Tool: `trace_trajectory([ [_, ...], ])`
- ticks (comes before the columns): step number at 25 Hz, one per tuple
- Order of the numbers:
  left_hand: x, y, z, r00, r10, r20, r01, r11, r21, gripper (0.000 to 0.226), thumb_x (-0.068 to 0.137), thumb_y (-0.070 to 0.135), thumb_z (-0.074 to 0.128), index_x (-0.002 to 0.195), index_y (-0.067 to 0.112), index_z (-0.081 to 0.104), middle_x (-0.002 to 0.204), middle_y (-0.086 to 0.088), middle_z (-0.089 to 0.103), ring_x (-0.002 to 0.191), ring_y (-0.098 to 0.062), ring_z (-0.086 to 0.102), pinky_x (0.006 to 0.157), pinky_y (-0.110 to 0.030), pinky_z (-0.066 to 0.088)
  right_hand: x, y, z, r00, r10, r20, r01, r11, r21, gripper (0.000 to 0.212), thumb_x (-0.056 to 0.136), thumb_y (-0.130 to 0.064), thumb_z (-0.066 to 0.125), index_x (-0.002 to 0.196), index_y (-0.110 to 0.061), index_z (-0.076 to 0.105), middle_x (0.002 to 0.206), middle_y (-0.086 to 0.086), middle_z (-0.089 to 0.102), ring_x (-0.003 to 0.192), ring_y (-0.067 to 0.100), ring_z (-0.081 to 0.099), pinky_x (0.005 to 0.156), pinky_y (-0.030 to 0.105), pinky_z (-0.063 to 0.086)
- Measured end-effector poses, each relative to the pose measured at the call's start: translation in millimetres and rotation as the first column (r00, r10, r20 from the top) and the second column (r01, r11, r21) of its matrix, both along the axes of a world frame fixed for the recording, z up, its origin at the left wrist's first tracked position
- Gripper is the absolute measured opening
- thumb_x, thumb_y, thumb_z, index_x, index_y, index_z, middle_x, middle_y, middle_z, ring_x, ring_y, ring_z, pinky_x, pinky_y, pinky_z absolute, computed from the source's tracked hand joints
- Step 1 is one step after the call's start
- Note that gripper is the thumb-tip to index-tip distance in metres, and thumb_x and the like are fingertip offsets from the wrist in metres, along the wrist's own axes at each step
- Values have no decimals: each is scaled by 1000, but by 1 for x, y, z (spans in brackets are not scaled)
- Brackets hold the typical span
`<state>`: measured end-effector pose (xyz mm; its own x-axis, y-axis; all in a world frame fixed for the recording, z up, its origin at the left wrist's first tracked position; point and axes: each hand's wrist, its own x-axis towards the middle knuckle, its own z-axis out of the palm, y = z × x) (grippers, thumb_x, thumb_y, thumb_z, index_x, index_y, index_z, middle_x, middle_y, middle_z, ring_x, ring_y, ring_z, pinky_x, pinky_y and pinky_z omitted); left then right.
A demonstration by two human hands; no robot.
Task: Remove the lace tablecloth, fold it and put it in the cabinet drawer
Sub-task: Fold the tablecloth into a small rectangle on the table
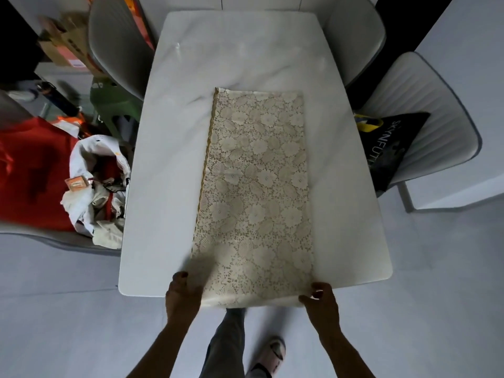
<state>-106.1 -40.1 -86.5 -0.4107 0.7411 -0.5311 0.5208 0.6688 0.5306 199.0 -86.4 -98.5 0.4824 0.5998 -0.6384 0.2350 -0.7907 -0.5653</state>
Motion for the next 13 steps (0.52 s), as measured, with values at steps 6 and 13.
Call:
trace_trajectory([
  [6,-6,7,8,981,41,190,-27,997,-77,15,86,24,69,83,11,62,83,-13,67,75,-31,58,66,-36,46,0,-4,-9,967,-168,-189,179,983,42,48,77,-6,80,111,-14,47,108,8,60,94,26,59,78,32,46],
  [13,-47,-11,17,898,99,429,1,974,-226,49,88,4,65,124,36,55,98,-13,65,68,-25,54,51,-25,42,33,5,16,910,-175,-375,190,982,3,13,85,-3,65,84,-15,69,92,17,68,74,30,64,52,30,52],
])
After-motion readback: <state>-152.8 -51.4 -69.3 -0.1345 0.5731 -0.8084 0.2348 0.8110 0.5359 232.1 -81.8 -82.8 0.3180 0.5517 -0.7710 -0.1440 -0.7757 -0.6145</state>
